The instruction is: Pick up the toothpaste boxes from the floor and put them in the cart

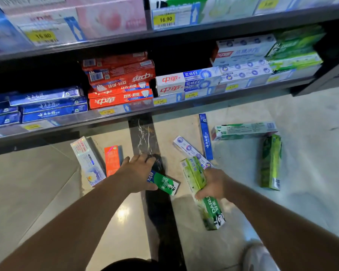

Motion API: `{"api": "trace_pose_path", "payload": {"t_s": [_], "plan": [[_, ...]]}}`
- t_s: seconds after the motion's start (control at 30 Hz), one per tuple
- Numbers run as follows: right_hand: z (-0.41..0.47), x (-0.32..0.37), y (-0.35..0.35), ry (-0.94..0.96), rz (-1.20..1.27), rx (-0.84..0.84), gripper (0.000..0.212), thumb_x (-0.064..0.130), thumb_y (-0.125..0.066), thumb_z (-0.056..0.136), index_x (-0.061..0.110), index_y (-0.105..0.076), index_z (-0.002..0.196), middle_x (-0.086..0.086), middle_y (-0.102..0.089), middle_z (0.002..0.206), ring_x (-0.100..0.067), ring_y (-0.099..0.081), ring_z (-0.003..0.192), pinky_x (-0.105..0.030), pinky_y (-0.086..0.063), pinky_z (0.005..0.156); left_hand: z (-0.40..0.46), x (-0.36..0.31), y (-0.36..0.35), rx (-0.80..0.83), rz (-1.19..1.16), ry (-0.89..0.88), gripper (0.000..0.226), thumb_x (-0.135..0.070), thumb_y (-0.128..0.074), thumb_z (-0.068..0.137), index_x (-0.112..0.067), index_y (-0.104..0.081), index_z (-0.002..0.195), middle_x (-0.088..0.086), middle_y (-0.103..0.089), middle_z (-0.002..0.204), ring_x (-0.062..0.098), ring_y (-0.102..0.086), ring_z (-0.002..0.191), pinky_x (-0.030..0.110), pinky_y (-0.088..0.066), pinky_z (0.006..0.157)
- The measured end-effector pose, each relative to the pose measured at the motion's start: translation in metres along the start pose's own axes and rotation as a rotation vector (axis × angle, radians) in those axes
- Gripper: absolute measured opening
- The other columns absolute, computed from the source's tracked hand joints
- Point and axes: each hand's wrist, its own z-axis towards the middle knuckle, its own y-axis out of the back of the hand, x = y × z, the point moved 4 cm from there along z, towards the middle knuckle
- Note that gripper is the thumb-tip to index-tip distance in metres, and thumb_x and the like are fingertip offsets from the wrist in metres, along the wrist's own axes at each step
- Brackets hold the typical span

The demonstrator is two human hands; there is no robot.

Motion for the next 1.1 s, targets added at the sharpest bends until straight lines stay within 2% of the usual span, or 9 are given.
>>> {"api": "trace_pose_path", "payload": {"t_s": [0.13, 0.27, 0.47, 0.57, 0.7, 0.8, 0.87, 0.97, 1.1], "plan": [[-0.020, 0.016, 0.058, 0.156, 0.519, 0.029, 0.041, 0.003, -0.085, 0.072, 0.015, -0.064, 0.106, -0.002, -0.069, 0.095, -0.019, -0.070, 0.083, -0.036, -0.060, 0.069, 0.021, -0.016, -0.014, 0.028, 0.024, -0.052, 0.102, -0.060, -0.076, 0.072, -0.024, -0.025, 0.153, 0.006, -0.030, 0.157, 0.029, -0.026, 0.145, 0.050, -0.023, 0.118], [-0.023, 0.010, 0.084, 0.150, 0.766, -0.023, 0.051, -0.004, -0.080, 0.075, 0.012, -0.059, 0.119, -0.011, -0.071, 0.104, -0.028, -0.073, 0.093, -0.046, -0.060, 0.085, 0.032, -0.031, -0.031, 0.077, 0.140, -0.096, 0.110, -0.048, -0.085, 0.067, -0.025, -0.023, 0.155, 0.007, -0.031, 0.154, 0.030, -0.031, 0.141, 0.049, -0.024, 0.116], [-0.026, -0.019, 0.083, 0.102, 0.834, -0.044, 0.052, -0.002, -0.082, 0.074, 0.010, -0.061, 0.120, -0.011, -0.075, 0.103, -0.028, -0.074, 0.095, -0.050, -0.058, 0.089, 0.035, -0.039, -0.039, 0.010, 0.394, -0.071, 0.077, -0.015, -0.069, 0.084, -0.015, -0.027, 0.149, 0.014, -0.038, 0.146, 0.035, -0.038, 0.134, 0.046, -0.032, 0.110], [-0.023, -0.027, 0.088, 0.081, 0.830, -0.065, 0.051, -0.002, -0.082, 0.074, 0.011, -0.061, 0.119, -0.010, -0.075, 0.102, -0.026, -0.074, 0.094, -0.048, -0.059, 0.087, 0.040, -0.039, -0.031, -0.010, 0.331, -0.035, 0.066, -0.011, -0.062, 0.089, -0.012, -0.033, 0.148, 0.012, -0.042, 0.146, 0.035, -0.043, 0.132, 0.046, -0.039, 0.106], [-0.021, -0.027, 0.091, 0.073, 0.822, -0.114, 0.052, -0.004, -0.083, 0.072, 0.012, -0.061, 0.117, -0.010, -0.073, 0.100, -0.025, -0.074, 0.090, -0.042, -0.061, 0.079, 0.028, -0.021, -0.005, -0.101, -0.333, 0.068, 0.071, -0.021, -0.075, 0.083, -0.021, -0.042, 0.145, 0.005, -0.056, 0.135, 0.026, -0.056, 0.121, 0.035, -0.048, 0.099], [-0.043, -0.017, 0.099, 0.075, 0.866, -0.113, 0.050, -0.004, -0.081, 0.074, 0.011, -0.061, 0.118, -0.009, -0.073, 0.098, -0.024, -0.074, 0.089, -0.040, -0.061, 0.076, -0.012, -0.016, 0.025, -0.052, -1.214, 0.199, 0.034, -0.005, -0.077, 0.082, -0.015, -0.065, 0.112, 0.005, -0.070, 0.106, 0.021, -0.068, 0.095, 0.023, -0.057, 0.075], [-0.071, -0.007, 0.107, 0.085, 0.887, -0.071, 0.050, -0.003, -0.081, 0.075, 0.012, -0.062, 0.119, -0.007, -0.072, 0.100, -0.022, -0.073, 0.091, -0.039, -0.061, 0.077, -0.048, -0.019, 0.047, 0.014, -1.596, 0.241, 0.026, -0.002, -0.070, 0.087, -0.012, -0.066, 0.110, 0.009, -0.072, 0.108, 0.020, -0.069, 0.089, 0.024, -0.057, 0.071], [-0.126, 0.009, 0.132, 0.090, 0.886, -0.032, 0.054, -0.003, -0.083, 0.072, 0.011, -0.061, 0.120, -0.007, -0.073, 0.102, -0.023, -0.073, 0.096, -0.041, -0.060, 0.081, -0.103, -0.021, 0.088, 0.007, -1.806, 0.246, 0.030, -0.005, -0.067, 0.087, -0.011, -0.066, 0.116, 0.009, -0.070, 0.112, 0.019, -0.070, 0.084, 0.025, -0.057, 0.062], [-0.222, 0.042, 0.185, 0.099, 0.923, -0.004, 0.054, -0.010, -0.078, 0.075, 0.003, -0.056, 0.123, -0.010, -0.072, 0.099, -0.023, -0.072, 0.087, -0.034, -0.061, 0.071, -0.192, -0.032, 0.172, -0.006, -1.837, 0.232, 0.040, -0.011, -0.070, 0.079, -0.009, -0.067, 0.119, 0.010, -0.072, 0.114, 0.020, -0.071, 0.088, 0.031, -0.061, 0.073]]}}
